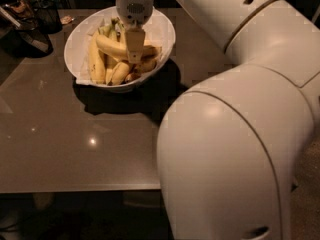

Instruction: Pick banana from white bowl

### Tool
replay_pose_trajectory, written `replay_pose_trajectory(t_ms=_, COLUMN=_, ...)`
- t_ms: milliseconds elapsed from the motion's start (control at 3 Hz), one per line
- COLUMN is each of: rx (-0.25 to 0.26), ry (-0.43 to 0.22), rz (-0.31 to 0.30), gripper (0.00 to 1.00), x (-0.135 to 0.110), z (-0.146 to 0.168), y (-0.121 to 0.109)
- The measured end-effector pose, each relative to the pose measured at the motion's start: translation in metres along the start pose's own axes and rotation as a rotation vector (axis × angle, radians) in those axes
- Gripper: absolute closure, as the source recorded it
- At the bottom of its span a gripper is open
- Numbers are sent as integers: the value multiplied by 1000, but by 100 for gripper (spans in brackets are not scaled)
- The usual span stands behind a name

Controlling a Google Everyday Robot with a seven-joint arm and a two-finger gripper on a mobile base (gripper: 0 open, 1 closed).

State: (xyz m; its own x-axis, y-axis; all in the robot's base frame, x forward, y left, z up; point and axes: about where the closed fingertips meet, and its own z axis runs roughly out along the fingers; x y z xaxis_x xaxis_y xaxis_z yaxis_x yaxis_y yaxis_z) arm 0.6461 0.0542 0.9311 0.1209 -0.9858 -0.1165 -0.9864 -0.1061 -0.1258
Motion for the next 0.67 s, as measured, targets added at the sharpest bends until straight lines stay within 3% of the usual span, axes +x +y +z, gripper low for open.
replay_pose_trajectory(t_ms=333, rx=-16, ry=2, rz=6, gripper=49, x=-2, z=9, y=-4)
replay_pose_trajectory(t_ms=667, rx=-39, ry=4, rz=11, gripper=68, x=-1, z=19, y=-5)
